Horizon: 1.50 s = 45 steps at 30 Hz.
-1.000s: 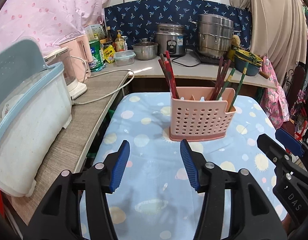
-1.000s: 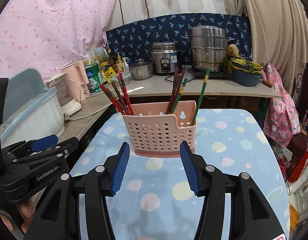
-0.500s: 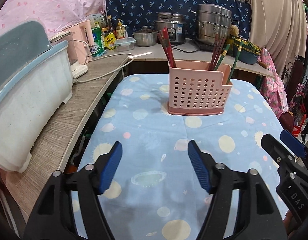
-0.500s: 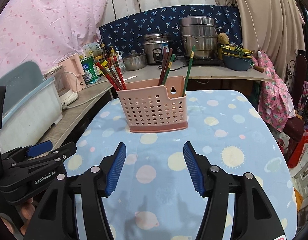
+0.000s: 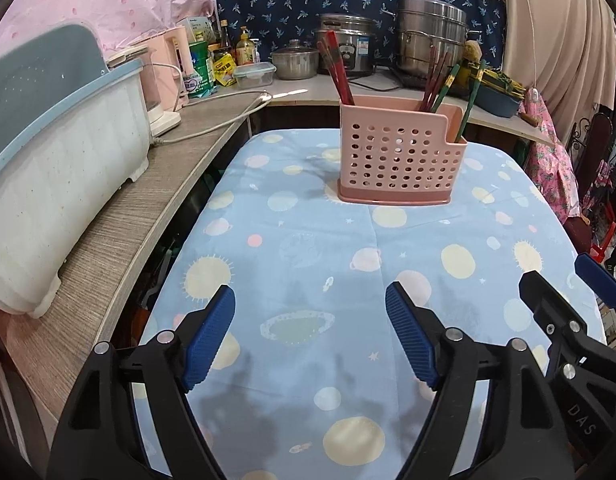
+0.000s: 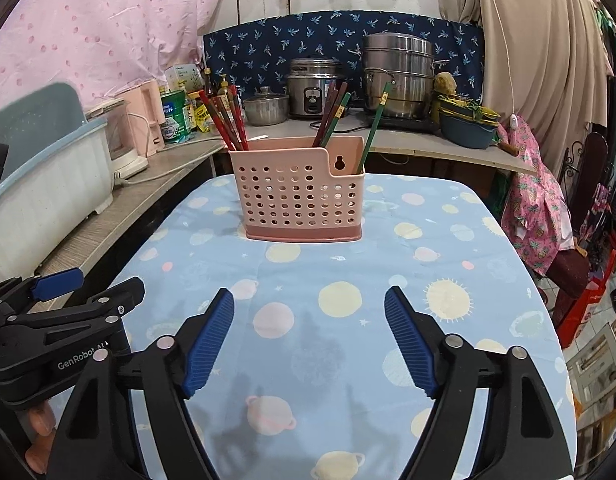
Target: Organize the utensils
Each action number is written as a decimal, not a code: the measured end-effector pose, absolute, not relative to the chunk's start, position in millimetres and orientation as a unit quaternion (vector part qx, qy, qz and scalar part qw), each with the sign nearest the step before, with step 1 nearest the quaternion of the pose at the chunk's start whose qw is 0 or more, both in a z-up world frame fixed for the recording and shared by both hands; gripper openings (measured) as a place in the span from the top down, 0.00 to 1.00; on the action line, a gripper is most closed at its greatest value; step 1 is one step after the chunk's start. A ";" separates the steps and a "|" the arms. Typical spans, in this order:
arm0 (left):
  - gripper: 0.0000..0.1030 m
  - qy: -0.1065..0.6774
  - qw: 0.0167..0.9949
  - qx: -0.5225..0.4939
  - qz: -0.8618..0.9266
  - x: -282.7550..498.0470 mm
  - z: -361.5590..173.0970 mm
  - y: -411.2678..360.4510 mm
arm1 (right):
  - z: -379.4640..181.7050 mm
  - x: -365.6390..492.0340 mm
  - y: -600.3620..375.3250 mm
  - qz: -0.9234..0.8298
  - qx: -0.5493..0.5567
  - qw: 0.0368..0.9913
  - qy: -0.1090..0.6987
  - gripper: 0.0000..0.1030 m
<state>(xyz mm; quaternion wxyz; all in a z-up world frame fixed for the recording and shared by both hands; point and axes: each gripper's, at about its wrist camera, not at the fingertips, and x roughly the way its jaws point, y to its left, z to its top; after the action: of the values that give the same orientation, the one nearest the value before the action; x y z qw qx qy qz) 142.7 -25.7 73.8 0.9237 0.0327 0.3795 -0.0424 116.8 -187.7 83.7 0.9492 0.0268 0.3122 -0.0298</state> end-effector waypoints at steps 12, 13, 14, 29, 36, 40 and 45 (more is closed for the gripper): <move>0.16 0.381 0.923 0.039 -0.038 138.9 65.8 -26.5 | 72.0 114.8 -188.3 -0.031 0.030 0.945 0.326 0.19; 0.15 0.382 0.922 0.038 -0.038 139.6 65.0 -26.2 | 71.3 114.6 -188.5 -0.032 0.031 0.944 0.327 0.18; 0.15 0.384 0.922 0.036 -0.039 139.8 64.2 -26.0 | 70.5 114.5 -188.9 -0.033 0.033 0.944 0.328 0.18; 0.08 0.388 0.920 0.053 -0.022 140.6 54.0 -26.9 | 54.8 113.8 -195.0 -0.047 0.032 0.936 0.347 0.07; 0.08 0.394 0.918 0.051 -0.011 142.9 49.9 -22.9 | 52.6 113.6 -196.7 -0.053 0.035 0.935 0.348 0.07; 0.08 0.391 0.919 0.054 -0.010 141.8 49.2 -24.4 | 52.6 113.5 -197.3 -0.052 0.035 0.935 0.348 0.07; 0.08 0.393 0.918 0.058 -0.014 141.6 46.8 -26.9 | 51.5 113.4 -197.9 -0.052 0.037 0.935 0.350 0.07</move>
<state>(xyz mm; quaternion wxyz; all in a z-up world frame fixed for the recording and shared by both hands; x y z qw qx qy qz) 141.6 -26.9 46.8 0.9175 0.0582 0.3931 -0.0139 113.4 -197.9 51.5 0.9348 0.0367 0.3496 -0.0518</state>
